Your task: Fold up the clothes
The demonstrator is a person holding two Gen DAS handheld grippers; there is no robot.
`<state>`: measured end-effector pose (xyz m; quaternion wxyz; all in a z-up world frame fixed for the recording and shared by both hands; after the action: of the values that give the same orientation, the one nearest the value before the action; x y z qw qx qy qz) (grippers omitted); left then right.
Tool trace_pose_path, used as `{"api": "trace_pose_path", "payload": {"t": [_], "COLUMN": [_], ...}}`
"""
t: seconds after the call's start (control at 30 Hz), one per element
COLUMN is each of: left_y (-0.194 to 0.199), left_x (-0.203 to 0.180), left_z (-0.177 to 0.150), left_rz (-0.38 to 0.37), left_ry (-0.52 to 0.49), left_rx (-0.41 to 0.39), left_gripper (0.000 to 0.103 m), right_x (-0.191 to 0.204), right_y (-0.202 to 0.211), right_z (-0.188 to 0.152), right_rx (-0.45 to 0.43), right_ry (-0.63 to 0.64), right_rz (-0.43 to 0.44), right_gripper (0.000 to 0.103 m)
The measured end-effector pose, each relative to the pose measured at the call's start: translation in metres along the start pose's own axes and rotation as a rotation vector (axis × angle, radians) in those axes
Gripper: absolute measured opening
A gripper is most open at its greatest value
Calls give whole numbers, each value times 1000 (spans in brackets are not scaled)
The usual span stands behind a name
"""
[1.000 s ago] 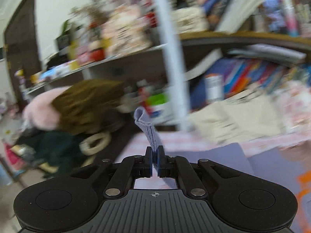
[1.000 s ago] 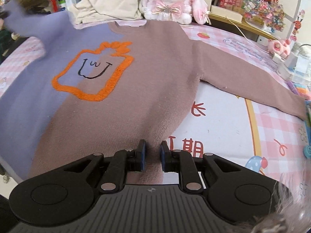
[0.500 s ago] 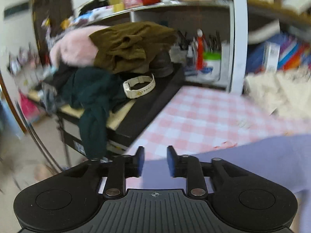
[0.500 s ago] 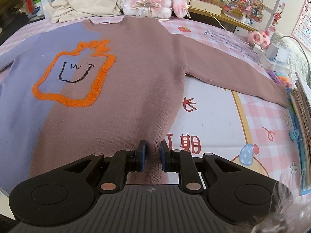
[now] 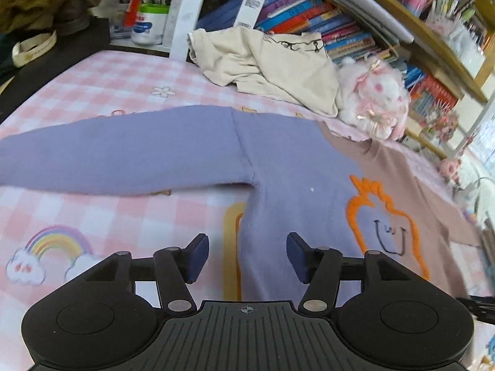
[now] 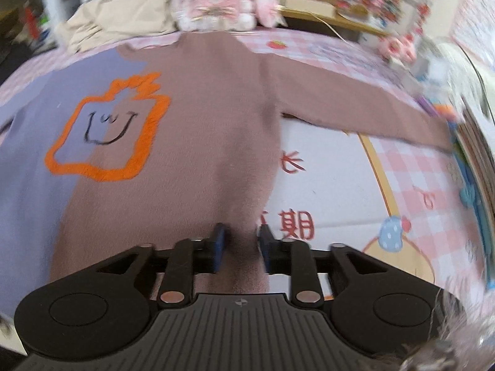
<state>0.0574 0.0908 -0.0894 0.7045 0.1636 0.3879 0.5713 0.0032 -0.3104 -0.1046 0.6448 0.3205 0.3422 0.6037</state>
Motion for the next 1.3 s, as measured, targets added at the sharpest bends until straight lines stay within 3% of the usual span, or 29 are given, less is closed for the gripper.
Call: {"api": "trace_pose_path", "payload": {"t": [0.03, 0.33, 0.47, 0.53, 1.0, 1.3], "left_y": [-5, -41, -49, -52, -53, -26], "left_x": [0, -7, -5, -3, 26, 13], "left_z": [3, 25, 27, 29, 48, 38], "left_rz": [6, 17, 34, 47, 124, 129], "left_ry": [0, 46, 76, 64, 0, -85], "left_rx": [0, -9, -7, -3, 11, -17], "left_gripper": [56, 48, 10, 7, 7, 24], "right_x": [-3, -8, -2, 2, 40, 42], "right_y": [1, 10, 14, 14, 6, 5], "right_z": [-1, -19, -23, -24, -9, -11], "right_rx": [5, 20, 15, 7, -28, -31], "right_ry": [-32, -117, -93, -75, 41, 83], "right_rz": [10, 35, 42, 52, 97, 104], "right_gripper": [42, 40, 33, 22, 20, 23]}}
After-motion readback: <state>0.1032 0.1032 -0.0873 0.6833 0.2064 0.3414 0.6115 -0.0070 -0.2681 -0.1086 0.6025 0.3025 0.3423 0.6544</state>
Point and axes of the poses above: each gripper's, at about its wrist camera, not at the fingertips, and y roughly against the way its jaws point, x to its left, z to its top, the point moved 8 cm from there along -y, roughly the way its jaws point, and after that the axes turned 4 degrees about -z, right-handed, at the moved point
